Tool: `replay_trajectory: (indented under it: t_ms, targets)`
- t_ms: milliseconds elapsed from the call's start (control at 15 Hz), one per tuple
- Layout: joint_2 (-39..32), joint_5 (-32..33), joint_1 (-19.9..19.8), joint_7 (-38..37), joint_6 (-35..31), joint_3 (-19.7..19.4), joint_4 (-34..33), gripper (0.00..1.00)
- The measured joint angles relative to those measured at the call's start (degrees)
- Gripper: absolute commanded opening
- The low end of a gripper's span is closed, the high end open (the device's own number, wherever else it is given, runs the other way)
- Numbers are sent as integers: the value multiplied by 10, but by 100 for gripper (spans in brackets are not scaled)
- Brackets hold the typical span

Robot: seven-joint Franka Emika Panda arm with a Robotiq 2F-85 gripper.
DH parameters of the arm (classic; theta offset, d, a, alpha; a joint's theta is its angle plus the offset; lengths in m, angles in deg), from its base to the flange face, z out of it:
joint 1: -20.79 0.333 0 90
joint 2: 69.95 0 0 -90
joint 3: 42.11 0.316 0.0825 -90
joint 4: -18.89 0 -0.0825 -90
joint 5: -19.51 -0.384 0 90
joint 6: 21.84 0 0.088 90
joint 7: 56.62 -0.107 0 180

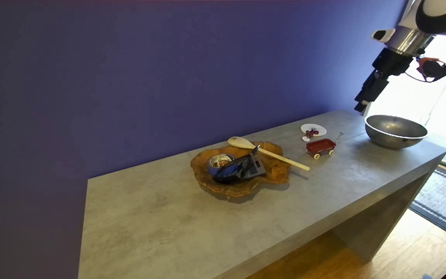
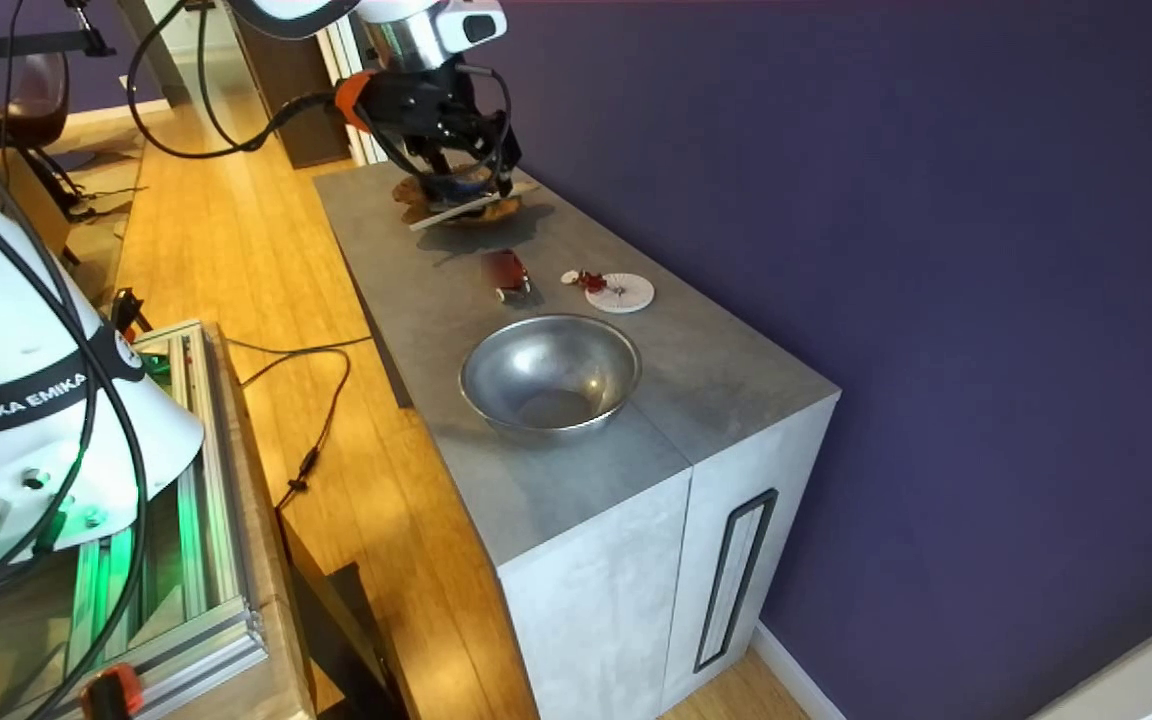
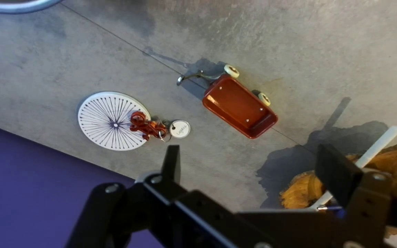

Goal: Put the toy cart upright

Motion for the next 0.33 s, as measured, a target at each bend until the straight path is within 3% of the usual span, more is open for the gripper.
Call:
replay_trajectory:
  t_ms: [133,333]
  targets:
    - [17,29,-10,-42,19,10,1,100]
    - [29,30,-10,-48,26,12,3,100]
